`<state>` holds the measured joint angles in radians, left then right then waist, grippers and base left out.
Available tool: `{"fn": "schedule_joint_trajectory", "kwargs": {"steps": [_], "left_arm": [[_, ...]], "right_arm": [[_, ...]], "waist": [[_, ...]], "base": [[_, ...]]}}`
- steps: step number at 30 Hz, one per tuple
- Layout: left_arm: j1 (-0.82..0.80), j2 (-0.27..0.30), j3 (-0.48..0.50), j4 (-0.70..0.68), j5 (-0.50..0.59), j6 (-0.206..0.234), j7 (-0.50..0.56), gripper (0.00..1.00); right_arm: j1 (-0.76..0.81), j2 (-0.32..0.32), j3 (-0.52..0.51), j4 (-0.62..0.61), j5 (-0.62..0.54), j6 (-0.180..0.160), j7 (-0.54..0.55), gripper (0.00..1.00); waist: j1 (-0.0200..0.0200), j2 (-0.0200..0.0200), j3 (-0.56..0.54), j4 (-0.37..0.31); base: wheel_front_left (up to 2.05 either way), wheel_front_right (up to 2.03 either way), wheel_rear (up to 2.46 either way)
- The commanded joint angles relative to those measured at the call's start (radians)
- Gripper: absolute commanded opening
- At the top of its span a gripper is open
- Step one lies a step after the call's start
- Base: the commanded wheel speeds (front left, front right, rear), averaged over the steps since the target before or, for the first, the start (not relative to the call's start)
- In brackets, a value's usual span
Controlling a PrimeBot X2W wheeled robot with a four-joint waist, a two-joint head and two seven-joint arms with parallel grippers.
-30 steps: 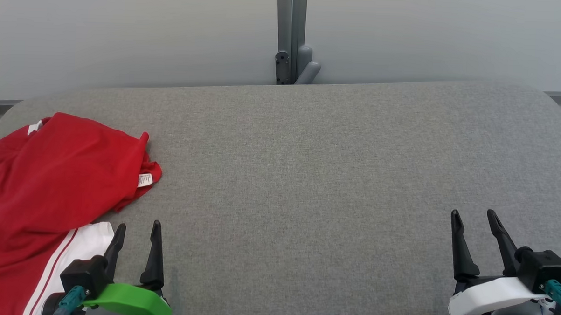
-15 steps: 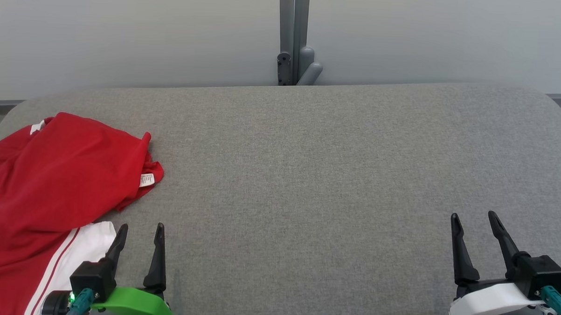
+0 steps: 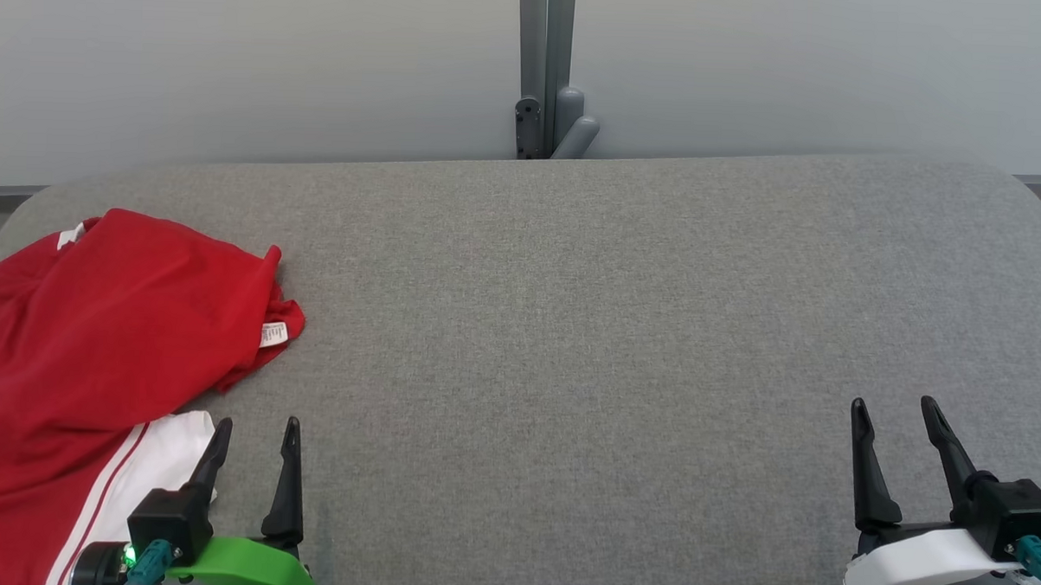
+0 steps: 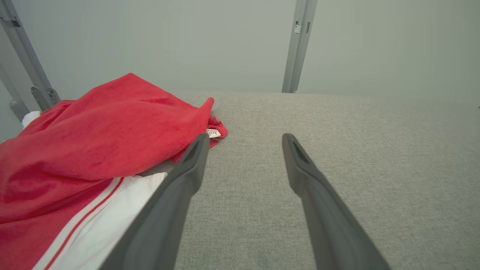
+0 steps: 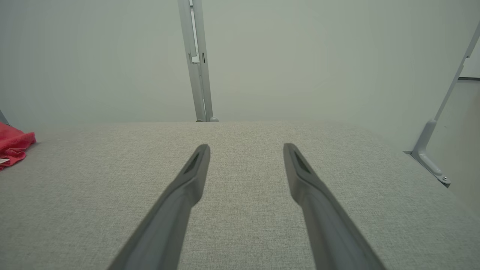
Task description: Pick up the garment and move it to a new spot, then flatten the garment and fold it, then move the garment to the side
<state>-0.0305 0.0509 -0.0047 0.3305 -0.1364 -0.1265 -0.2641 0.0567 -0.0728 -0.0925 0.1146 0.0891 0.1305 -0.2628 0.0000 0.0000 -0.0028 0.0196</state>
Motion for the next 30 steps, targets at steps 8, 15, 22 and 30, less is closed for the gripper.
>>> {"fn": "schedule_joint_trajectory", "kwargs": {"steps": [8,15,22,30], "left_arm": [[0.003,0.001,0.010,0.010,-0.022,-0.004,-0.001,1.00],[-0.009,0.001,0.002,0.012,-0.021,-0.005,-0.001,1.00],[-0.025,0.001,0.001,0.013,-0.024,-0.005,-0.001,1.00],[-0.023,0.002,0.011,0.010,-0.025,0.000,-0.001,1.00]], "right_arm": [[0.014,0.001,-0.004,0.006,0.017,0.000,-0.003,1.00],[0.014,0.002,0.001,0.000,0.020,0.000,-0.003,1.00],[0.017,0.001,0.015,-0.007,0.021,0.000,-0.003,1.00],[0.014,0.004,0.033,-0.007,0.021,0.000,-0.003,1.00]], "waist": [[0.0000,0.0000,0.000,-0.001],[0.0000,0.0000,0.005,0.008],[0.0000,0.0000,0.012,0.079],[0.0000,0.0000,0.019,0.218]], "base": [[0.00,0.00,0.00],[0.00,0.00,0.00],[0.00,0.00,0.00],[0.00,0.00,0.00]]}}
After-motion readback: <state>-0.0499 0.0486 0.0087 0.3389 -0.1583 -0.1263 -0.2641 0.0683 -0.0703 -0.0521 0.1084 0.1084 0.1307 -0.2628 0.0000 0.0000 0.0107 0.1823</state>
